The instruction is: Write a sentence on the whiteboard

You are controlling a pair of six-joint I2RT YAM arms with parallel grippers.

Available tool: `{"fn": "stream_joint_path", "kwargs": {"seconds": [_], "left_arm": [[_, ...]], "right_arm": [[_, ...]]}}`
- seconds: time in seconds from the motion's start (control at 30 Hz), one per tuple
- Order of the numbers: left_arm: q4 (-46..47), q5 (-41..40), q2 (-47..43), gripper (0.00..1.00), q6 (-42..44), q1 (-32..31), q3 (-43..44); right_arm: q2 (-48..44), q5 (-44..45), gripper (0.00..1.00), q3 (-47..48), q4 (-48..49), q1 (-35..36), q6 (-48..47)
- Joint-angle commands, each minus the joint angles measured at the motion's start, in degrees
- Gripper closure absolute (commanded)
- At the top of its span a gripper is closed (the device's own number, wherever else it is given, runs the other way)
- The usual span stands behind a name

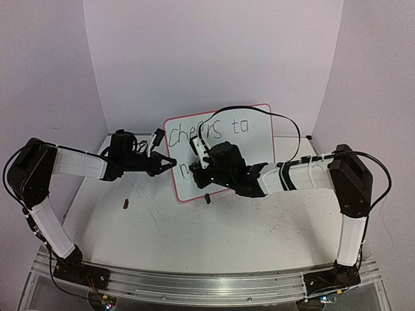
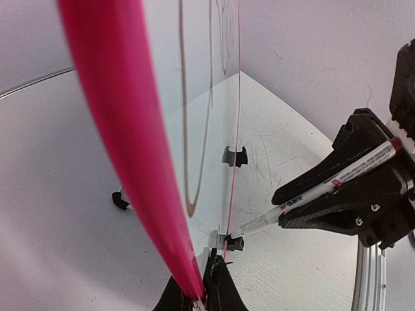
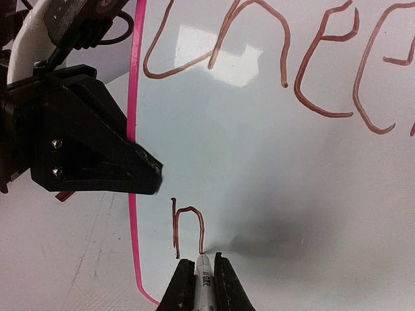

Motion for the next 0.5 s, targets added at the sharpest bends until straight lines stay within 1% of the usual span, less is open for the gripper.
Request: {"fn": "stream_joint_path", "kwargs": {"seconds": [0.0,0.07,0.17,0.27,0.47], "left_arm": [[0.4,-7.9,-0.7,1.0,5.3,0.8,1.0],[0.4,-7.7,-0.7,1.0,5.3,0.8,1.0],[0.4,-8.0,-0.9,1.0,5.3,0.8,1.0],[0.4,-7.9,-0.7,1.0,5.3,0.8,1.1],[0.3,-8.1,-0.8,1.0,5.3,0.8,1.1]], "right_arm": [[-8.1,-3.1,1.0,-1.6,2.8,-2.3,3.6],[-8.9,-5.2,1.0,-2.5,2.9,-3.9,4.6],[-8.1,-5.5,1.0,-2.6,3.0,-4.8,4.4],[-6.4,-7.8,1.0,-1.1,2.9,-4.8,4.4],[-4.9,-8.2,1.0,-0.9,2.7,-4.1,3.3]]}}
